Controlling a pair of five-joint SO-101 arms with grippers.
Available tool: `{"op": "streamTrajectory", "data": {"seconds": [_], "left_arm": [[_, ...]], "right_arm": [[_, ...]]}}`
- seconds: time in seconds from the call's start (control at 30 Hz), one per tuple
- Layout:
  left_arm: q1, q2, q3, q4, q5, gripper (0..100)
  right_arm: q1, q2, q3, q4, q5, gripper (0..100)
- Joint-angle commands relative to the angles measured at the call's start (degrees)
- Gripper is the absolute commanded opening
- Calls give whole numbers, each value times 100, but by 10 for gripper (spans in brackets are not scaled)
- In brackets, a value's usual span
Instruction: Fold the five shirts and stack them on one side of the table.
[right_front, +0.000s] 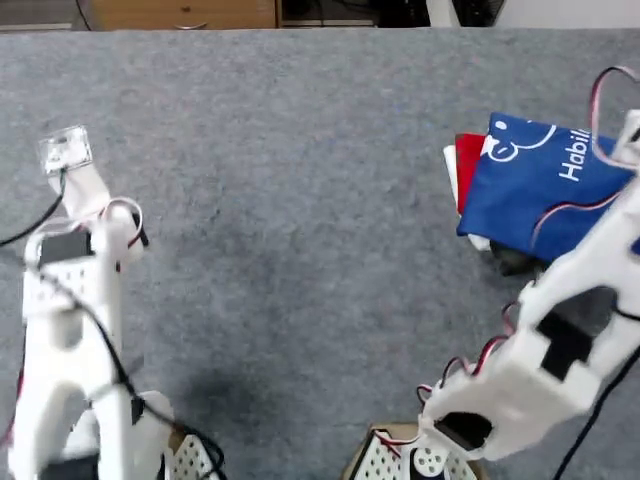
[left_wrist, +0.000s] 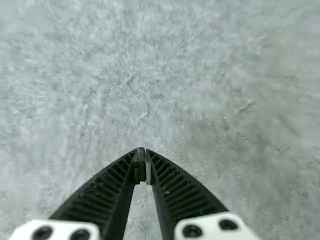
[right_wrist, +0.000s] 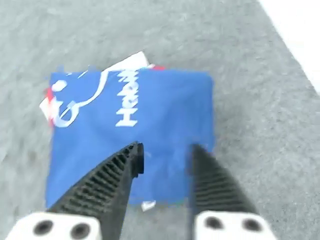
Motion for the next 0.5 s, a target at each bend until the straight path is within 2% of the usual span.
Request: {"op": "streamTrajectory", "data": {"seconds": [0.0, 0.1, 0.23, 0.33, 0.47], "left_arm": [[9, -1552, 563, 97, -62, 18], [9, -2501, 1275, -176, -62, 18], [255, -3600, 2655, -1257, -62, 18], [580, -4409, 3710, -1846, -62, 18], [993, -5499, 4826, -1864, -369, 18]], "right_arm": [[-409, -1367, 1508, 88, 264, 5], [-840, -2545, 3037, 62, 554, 2], [-1613, -4136, 5156, -237, 712, 2], [-2088, -5323, 6985, -1275, 677, 2], [-2492, -6932, 9385, -2954, 677, 2]]}}
